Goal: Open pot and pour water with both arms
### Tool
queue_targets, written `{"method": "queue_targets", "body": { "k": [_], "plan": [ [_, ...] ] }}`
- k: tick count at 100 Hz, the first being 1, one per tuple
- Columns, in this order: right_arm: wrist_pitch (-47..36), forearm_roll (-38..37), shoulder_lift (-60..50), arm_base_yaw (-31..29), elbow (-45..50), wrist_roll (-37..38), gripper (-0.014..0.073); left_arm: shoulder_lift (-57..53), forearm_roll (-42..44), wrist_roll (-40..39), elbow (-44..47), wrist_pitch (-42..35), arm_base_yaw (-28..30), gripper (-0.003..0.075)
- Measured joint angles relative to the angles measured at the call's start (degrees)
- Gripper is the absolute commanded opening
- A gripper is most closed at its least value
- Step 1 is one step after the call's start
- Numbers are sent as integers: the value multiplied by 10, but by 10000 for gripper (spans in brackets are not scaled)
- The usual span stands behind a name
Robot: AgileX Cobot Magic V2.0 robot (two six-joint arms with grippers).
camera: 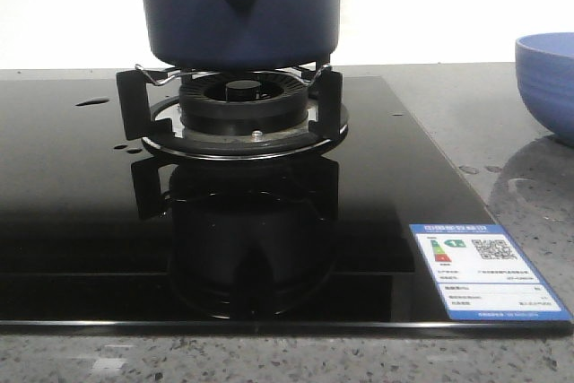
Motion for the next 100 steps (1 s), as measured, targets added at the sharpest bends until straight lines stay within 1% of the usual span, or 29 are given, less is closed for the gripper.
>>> {"method": "queue_targets", "body": {
  "k": [13, 25, 50, 100],
  "plan": [
    [-6, 0, -59, 0, 58, 0, -55, -72, -14, 0, 76, -7, 0, -19],
    [-10, 0, -73, 0, 86, 0, -55, -106, -21, 0, 104, -8, 0, -19],
    [-14, 0, -74, 0, 101, 0, -55, -117, -74, 0, 112, -7, 0, -19],
    [-16, 0, -74, 0, 101, 0, -55, -117, -80, -1, 112, -6, 0, -19]
  ]
}}
